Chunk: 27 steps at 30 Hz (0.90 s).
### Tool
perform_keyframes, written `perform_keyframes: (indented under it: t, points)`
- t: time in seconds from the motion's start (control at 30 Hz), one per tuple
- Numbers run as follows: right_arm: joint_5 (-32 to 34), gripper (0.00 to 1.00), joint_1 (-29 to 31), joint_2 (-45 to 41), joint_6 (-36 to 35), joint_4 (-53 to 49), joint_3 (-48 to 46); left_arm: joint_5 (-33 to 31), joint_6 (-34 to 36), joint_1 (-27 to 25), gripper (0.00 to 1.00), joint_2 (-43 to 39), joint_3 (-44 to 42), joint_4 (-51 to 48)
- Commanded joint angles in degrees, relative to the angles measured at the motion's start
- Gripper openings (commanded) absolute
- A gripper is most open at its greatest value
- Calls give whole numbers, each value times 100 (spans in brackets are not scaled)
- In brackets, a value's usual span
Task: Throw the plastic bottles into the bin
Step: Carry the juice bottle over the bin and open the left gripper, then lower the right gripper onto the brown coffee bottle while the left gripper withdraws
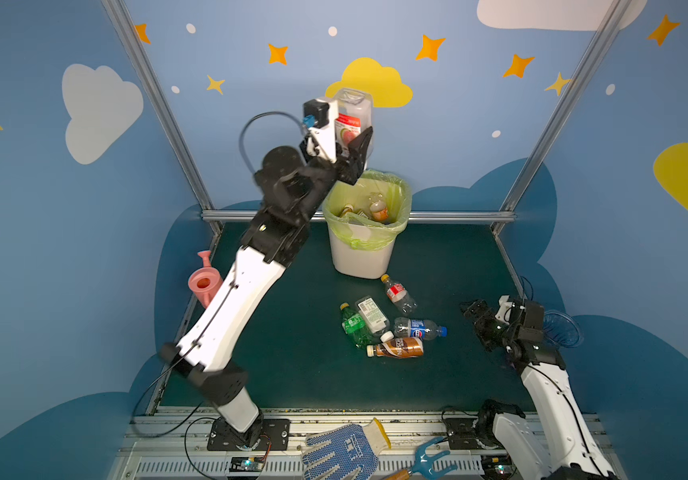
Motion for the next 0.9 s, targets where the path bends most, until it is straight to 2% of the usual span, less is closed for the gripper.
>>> perform_keyframes:
  t: [0.0,0.07,0.13,0.17,0.23,0.3,0.57,0.73,0.87]
  points:
    - [36,98,14,-131,-155,-260,183,152,-1031,212,73,1439,1525,-1915]
    - [59,98,-3,-209,-217,-342,217,269,-1123,257,82,2109,2967,-2719]
    - [105,98,-11,-282,-231,-376,204,479,-942,257,88,2502,4128,-2864]
    - [109,98,-12,-316,-214,-382,188,522,-921,251,92,2596,4445,-2749]
    - [76,98,-24,-334,-179,-355,153,462,-947,256,100,2443,4406,-2382]
    - [55,98,-24,-342,-134,-345,123,450,-949,257,100,2062,3870,-2013]
    - [-68,98,-12,-448,70,-335,-32,366,-902,244,100,246,578,-613]
    - [-241,98,158,-505,382,-358,-205,-90,-925,246,100,-775,-1367,-111]
    - [38,98,624,-644,783,-518,-369,-625,-1126,252,100,-1870,-3607,649]
